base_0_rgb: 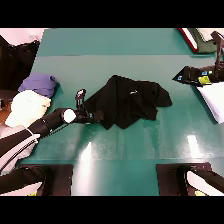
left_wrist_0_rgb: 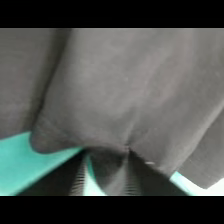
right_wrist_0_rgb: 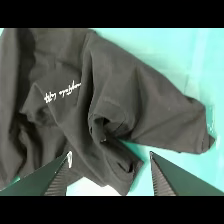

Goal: Fold the shirts.

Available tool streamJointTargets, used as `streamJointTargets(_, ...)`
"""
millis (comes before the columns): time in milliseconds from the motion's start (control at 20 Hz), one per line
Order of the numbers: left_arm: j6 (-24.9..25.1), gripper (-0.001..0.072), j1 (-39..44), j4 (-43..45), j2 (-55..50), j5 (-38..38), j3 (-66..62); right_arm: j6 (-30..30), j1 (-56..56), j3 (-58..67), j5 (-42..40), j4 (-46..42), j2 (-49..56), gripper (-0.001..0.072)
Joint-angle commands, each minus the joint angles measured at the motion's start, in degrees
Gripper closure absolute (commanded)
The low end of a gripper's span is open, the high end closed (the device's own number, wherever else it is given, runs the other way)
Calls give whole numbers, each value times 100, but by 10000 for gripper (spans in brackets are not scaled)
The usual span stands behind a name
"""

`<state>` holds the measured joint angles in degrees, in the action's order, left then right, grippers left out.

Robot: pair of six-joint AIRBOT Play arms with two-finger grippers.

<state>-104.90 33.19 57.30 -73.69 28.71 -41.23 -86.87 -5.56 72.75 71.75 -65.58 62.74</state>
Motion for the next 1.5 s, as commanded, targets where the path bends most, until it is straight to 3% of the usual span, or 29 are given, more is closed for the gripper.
streamJointTargets(0,26,674,4,-85,7,-249,-52,0,-2,-2,387,-55,-2,156)
streamJointTargets(250,931,675,4,382,149,1088,-966,4,-2,-1080,575,-57,-426,156)
streamJointTargets(600,1084,675,4,1399,710,2188,-2144,251,153,-3298,-702,452,-717,156)
streamJointTargets(850,1069,675,4,2076,793,3086,-2769,251,745,-3362,-1388,463,92,155)
streamJointTargets(1250,1054,675,4,2074,793,3257,-2841,164,1217,-2708,-1976,437,933,161)
streamJointTargets(1350,1029,675,4,2072,793,3230,-2841,164,1224,-2693,-2085,457,931,338)
streamJointTargets(1400,1025,675,4,2072,793,3195,-2841,168,1263,-2699,-2111,439,931,480)
streamJointTargets(1450,1021,675,4,2074,793,3165,-2841,205,1307,-2699,-2116,409,931,690)
